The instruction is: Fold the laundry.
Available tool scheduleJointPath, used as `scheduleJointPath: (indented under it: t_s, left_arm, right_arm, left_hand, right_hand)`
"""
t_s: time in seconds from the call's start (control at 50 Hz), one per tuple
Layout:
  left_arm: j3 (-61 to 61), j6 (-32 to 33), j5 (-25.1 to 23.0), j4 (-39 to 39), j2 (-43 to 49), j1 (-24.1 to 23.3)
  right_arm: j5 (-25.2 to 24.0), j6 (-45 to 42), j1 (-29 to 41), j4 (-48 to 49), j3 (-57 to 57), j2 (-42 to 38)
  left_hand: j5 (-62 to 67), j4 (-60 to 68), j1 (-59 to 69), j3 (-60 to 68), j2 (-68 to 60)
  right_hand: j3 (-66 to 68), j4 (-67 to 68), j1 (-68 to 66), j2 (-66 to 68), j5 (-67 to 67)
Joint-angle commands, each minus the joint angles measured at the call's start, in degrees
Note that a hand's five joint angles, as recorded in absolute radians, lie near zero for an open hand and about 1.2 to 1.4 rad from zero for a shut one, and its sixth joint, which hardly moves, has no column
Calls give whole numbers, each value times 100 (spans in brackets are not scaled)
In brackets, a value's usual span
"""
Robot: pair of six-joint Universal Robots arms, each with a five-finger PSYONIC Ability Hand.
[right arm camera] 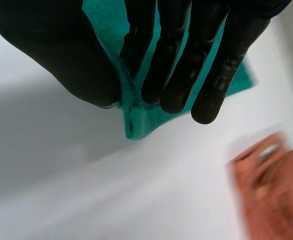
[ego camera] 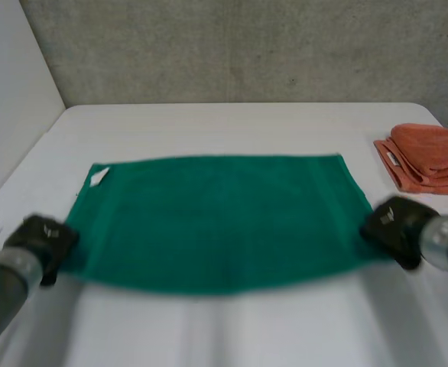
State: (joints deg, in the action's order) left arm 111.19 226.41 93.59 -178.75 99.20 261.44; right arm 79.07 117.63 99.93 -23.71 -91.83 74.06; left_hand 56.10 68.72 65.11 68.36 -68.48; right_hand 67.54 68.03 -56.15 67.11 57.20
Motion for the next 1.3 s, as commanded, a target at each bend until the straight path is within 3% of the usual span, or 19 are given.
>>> scheduleJointPath:
  t_s: [0.02,0.16,0.24,0.44,0.62,0.64,0.68,0.78,0.88,1.0,1.14,1.3]
  left_arm:
    - [404,817,-183,430,-454,100]
    - [-439,457,-122,-774,283,-58]
    - [-1290,-34,-86,-1187,1178,-234]
    - [-3013,-352,563,-1294,2735,-558]
    - [-3596,-317,608,-1320,3369,-656]
    - [-3596,-308,617,-1320,3387,-682]
    - [-3596,-317,626,-1329,3387,-769]
    - [-3482,-369,704,-1329,3221,-946]
    - [-2797,-440,986,-1346,2536,-911]
    - [-1638,-799,671,-1864,1622,-963]
    - [-1056,-1423,424,-2093,1138,-1007]
    - [-1012,-1512,406,-2111,1146,-1086]
  right_arm:
    - [126,-540,-220,-321,-239,197]
    - [266,136,-115,709,446,-733]
    - [530,426,201,1296,1104,-1383]
    - [1066,445,369,2467,2107,-2597]
    - [1128,445,492,3003,2521,-3011]
    - [1137,462,501,3177,2521,-3028]
    - [1172,497,527,3424,2460,-2994]
    - [1198,901,501,3584,2109,-2529]
    - [1120,1735,422,3452,1213,-1395]
    - [374,2228,2,2522,-34,-525]
    - [-470,2290,-658,2291,-1194,-234]
    - [-630,2273,-976,3416,-1777,-321]
  left_hand:
    - [1390,1128,1489,1164,-1152]
    - [1390,1128,1489,1164,-1152]
    - [1390,1128,1489,1164,-1152]
    - [1390,1128,1489,1164,-1152]
    - [1390,1128,1489,1164,-1152]
    - [-2421,-2683,-2322,-2647,2659]
    - [-5610,-5872,-5511,-5836,5848]
    - [-5610,-5872,-5511,-5836,5848]
    - [-5610,-5872,-5511,-5836,5848]
    - [-5610,-5872,-5511,-5836,5848]
    - [-5610,-5872,-5511,-5836,5848]
    - [-5605,-5868,-5506,-5831,5843]
  right_hand:
    - [1246,1197,-2385,1289,1280]
    - [1246,1197,-2385,1289,1280]
    - [1246,1197,-2385,1289,1280]
    - [1246,1197,-2385,1289,1280]
    - [1246,1197,-2385,1289,1280]
    - [-1329,-1378,190,-1287,-1295]
    - [-5754,-5803,4615,-5711,-5720]
    - [-5754,-5803,4615,-5711,-5720]
    - [-5754,-5803,4615,-5711,-5720]
    - [-5754,-5803,4615,-5711,-5720]
    - [-5326,-5375,4187,-5284,-5292]
    - [-3830,-3879,2691,-3788,-3796]
